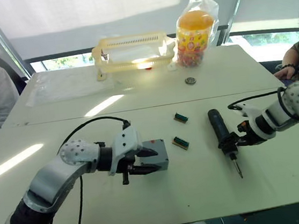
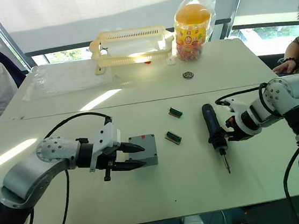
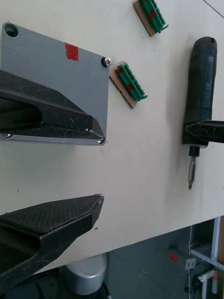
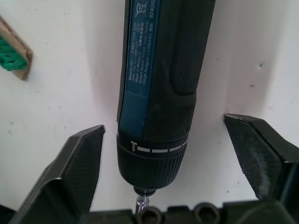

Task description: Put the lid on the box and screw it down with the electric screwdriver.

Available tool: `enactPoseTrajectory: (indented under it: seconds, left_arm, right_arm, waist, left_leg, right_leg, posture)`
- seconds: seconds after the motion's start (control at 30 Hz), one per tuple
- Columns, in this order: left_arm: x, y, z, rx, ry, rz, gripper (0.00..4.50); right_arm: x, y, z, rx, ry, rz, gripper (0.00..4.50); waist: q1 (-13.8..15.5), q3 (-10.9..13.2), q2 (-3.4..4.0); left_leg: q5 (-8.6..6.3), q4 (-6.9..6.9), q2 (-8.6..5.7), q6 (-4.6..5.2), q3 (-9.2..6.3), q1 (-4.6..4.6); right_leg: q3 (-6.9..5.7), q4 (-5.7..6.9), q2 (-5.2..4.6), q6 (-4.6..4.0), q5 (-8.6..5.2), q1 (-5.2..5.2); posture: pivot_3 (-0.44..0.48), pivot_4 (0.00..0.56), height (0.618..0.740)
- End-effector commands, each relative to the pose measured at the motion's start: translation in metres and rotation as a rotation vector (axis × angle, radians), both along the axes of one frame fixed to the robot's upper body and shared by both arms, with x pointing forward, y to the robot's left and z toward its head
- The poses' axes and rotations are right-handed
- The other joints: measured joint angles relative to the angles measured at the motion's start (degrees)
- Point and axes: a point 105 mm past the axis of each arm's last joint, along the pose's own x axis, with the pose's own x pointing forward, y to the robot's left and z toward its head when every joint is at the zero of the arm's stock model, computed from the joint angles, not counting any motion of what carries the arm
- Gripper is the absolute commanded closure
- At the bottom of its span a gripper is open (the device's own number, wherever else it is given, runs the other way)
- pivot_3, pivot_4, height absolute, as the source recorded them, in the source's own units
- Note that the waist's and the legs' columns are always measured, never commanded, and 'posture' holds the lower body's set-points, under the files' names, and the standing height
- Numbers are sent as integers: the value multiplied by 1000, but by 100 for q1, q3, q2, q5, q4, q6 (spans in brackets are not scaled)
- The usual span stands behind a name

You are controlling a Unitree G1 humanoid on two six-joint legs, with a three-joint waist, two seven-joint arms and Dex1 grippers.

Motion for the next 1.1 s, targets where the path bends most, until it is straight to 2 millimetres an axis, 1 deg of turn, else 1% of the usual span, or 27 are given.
enactPoseTrajectory:
  seconds: [0.03, 0.1, 0.2, 0.23, 0.27, 0.37, 0.4, 0.43, 0.47, 0.5, 0.57, 0.63, 0.7, 0.73, 0.83, 0.9, 0.93, 1.0, 1.07, 1.1]
  left_arm:
    - [3, 3, 7, -2, -45, 18, 2627]
    - [4, 4, 6, 3, -48, 26, 2627]
    - [11, 13, 7, 17, -50, 57, 2627]
    - [13, 16, 6, 22, -50, 66, 2627]
    - [15, 20, 6, 30, -50, 76, 2627]
    - [22, 32, 5, 46, -41, 99, 2627]
    - [24, 36, 5, 47, -33, 101, 2627]
    - [26, 37, 6, 47, -24, 98, 2627]
    - [29, 39, 6, 43, -11, 93, 2627]
    - [32, 41, 7, 40, 0, 88, 2627]
    - [37, 43, 7, 42, 10, 76, 2627]
    - [43, 42, 7, 54, 12, 56, 2627]
    - [46, 40, 9, 68, 8, 31, 2627]
    - [49, 38, 10, 69, 4, 21, 2627]
    - [54, 35, 14, 66, -6, 3, 2627]
    - [53, 28, 15, 70, -1, -34, 2627]
    - [52, 26, 14, 74, 1, -49, 2627]
    - [51, 21, 10, 94, -3, -70, 2627]
    - [49, 14, 8, 96, -3, -82, 2627]
    - [49, 11, 7, 93, 0, -84, 2627]
  right_arm:
    - [-7, -1, -15, -95, 37, 42, 1948]
    - [-10, -2, -19, -97, 51, 45, 2732]
    - [-20, -10, -22, -63, 62, 15, 2735]
    - [-21, -11, -23, -55, 58, 3, 2735]
    - [-17, -15, -19, -37, 27, -39, 2735]
    - [2, -17, 2, 20, -135, -140, 2735]
    - [9, -18, 15, 15, -225, -155, 2735]
    - [16, -23, 32, -10, -342, -189, 2735]
    - [20, -27, 52, -10, -445, -222, 2735]
    - [21, -28, 67, -11, -524, -243, 2735]
    - [19, -31, 84, -17, -622, -289, 2735]
    - [14, -31, 92, 8, -712, -338, 2735]
    - [9, -29, 92, 23, -778, -393, 2735]
    - [7, -26, 92, 0, -813, -406, 2735]
    - [11, -13, 112, -7, -1025, -448, 2735]
    - [15, 16, 138, 110, -1277, -383, 2735]
    - [15, 29, 144, 151, -1354, -343, 2735]
    - [12, 55, 150, 256, -1467, -257, 2735]
    - [1, 93, 146, 396, -1511, -52, 2735]
    - [-5, 109, 143, 449, -1524, 41, 2735]
  waist:
    - [7, -1, 0]
    - [12, -8, -12]
    - [58, -23, -37]
    - [68, -23, -37]
    - [72, -24, -38]
    - [48, -25, -41]
    - [35, -26, -43]
    - [25, -23, -38]
    - [22, -17, -26]
    - [25, -8, -8]
    - [27, -6, 7]
    - [27, -6, 6]
    - [26, -7, 5]
    - [25, -8, 5]
    - [2, -7, 9]
    - [-20, 0, 21]
    - [-33, 1, 24]
    - [-63, 2, 27]
    - [-80, 1, 26]
    - [-91, 1, 26]
  left_leg:
    - [0, 0, 0, 0, 0, 0]
    - [0, 0, 0, 0, -2, 0]
    - [0, 0, 0, 0, -6, 0]
    - [0, 2, 0, 0, -9, 0]
    - [0, 2, -1, 0, -10, -1]
    - [0, 2, -1, 0, -8, -1]
    - [0, 1, -1, 0, -8, 0]
    - [0, 1, -1, 0, -8, -1]
    - [0, 2, -1, 0, -3, -2]
    - [0, 1, -2, 0, 1, -3]
    - [0, 0, -3, 0, 8, -17]
    - [0, -10, 1, 0, 2, -17]
    - [0, -16, 4, 0, -5, -16]
    - [0, -16, 5, 0, -8, -16]
    - [0, -13, 5, 0, -3, -16]
    - [0, -15, 4, 0, 6, -15]
    - [0, -14, 4, 1, 9, -16]
    - [0, -21, 5, 1, 10, -16]
    - [0, -22, 7, 0, 5, -16]
    - [0, -22, 8, 1, 3, -16]
  right_leg:
    - [0, 0, 0, 0, 0, 0]
    - [-1, -1, 0, 0, 0, 1]
    - [-7, -5, -1, 0, 0, 6]
    - [-11, -7, -1, -1, -1, 10]
    - [-12, -8, -3, -1, -1, 11]
    - [-11, -9, -2, -1, -1, 12]
    - [-10, -8, -2, -1, 0, 12]
    - [-9, -9, -2, -1, 0, 11]
    - [-4, -5, -2, -1, 0, 6]
    - [0, -3, -3, 0, 0, 1]
    - [6, 3, -3, 1, 1, -20]
    - [2, 8, 3, 2, 1, -25]
    - [-2, 8, 8, 1, 0, -24]
    - [-3, 8, 10, 1, 0, -24]
    - [1, 8, 8, 1, 0, -23]
    - [9, 9, 6, 1, 1, -27]
    - [12, 11, 7, 2, 1, -31]
    - [14, 12, 10, 2, 0, -36]
    - [13, 14, 15, 2, 0, -38]
    - [12, 13, 16, 2, 0, -36]
  posture:
    - [0, 150, 740]
    - [0, 150, 740]
    - [0, 150, 740]
    - [0, 150, 740]
    - [0, 150, 740]
    - [0, 150, 740]
    - [0, 150, 740]
    - [0, 150, 740]
    - [0, 150, 740]
    - [0, 150, 740]
    - [0, 150, 740]
    - [0, 150, 740]
    - [0, 150, 740]
    - [0, 150, 740]
    - [0, 150, 740]
    - [0, 150, 740]
    - [0, 150, 740]
    - [0, 150, 740]
    - [0, 150, 740]
    - [0, 150, 740]
